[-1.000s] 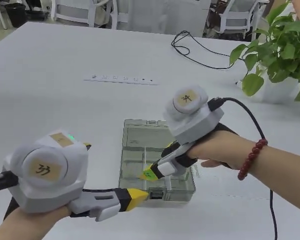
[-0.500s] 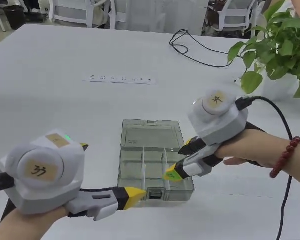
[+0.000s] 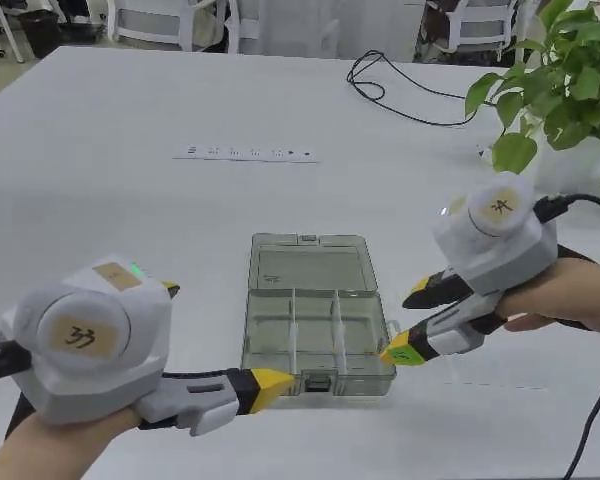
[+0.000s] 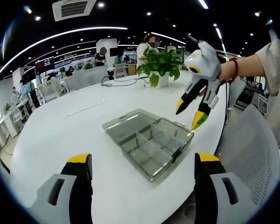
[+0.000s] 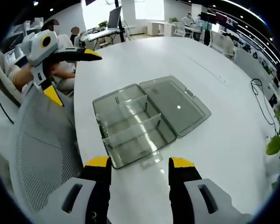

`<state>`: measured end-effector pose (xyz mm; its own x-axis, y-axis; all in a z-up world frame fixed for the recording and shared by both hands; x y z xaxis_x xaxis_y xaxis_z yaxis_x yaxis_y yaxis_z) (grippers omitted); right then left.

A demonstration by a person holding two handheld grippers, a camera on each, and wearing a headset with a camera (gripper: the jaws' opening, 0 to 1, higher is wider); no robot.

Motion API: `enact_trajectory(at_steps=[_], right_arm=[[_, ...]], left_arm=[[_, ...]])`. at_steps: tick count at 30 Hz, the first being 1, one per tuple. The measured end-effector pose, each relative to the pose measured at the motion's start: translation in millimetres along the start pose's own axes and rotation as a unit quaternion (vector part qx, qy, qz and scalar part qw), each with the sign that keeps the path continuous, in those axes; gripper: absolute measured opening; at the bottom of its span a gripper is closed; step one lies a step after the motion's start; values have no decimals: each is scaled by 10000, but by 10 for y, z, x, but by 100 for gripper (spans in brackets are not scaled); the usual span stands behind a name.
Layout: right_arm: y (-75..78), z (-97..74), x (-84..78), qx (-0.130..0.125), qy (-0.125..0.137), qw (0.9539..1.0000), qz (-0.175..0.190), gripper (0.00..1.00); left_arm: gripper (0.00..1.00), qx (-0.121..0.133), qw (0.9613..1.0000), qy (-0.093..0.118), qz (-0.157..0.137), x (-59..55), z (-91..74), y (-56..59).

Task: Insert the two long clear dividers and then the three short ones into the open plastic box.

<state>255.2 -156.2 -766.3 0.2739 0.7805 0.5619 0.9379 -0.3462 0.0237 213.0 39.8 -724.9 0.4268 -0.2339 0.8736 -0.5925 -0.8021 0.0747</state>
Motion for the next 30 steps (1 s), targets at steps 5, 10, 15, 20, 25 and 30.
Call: enact_trajectory(at_steps=[5,10,15,20,25,30], right_arm=[[41,7,-153,79,-62,9999,-118,50],[90,42,-303,135,-171,9996,-199,50],[117,94,-394,231,-152,9992,-278,49],[147,150,-481,274,-238,9983,-449,48],[201,182,-548,317,-349,9965,-685,46],[226,201,-600,371,-437,9945,-874,44]], left_arm=[[91,41,10000,-12,-15,-9,-8,-2],[91,106,9999,-28,-2,-23,-15,-3],[91,151,9999,-43,4,-38,-14,-19],[90,219,9998,-30,-31,-28,-14,-29],[89,249,9997,-34,-27,-24,-9,-27],[88,268,9996,-41,-44,-34,-5,-33]])
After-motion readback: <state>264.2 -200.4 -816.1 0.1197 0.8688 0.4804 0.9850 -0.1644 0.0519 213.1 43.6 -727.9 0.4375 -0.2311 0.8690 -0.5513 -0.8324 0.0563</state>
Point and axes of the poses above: the centre of the closed fingertips' face, and the gripper's own axes: z roughly forward along the fingers, y roughly to its right, x roughly out of its top, the point moved 3 cm from there along -z, roughly backward along the fingers, and after that the axes turned 7 degrees about -z, right-handed, at the moved point
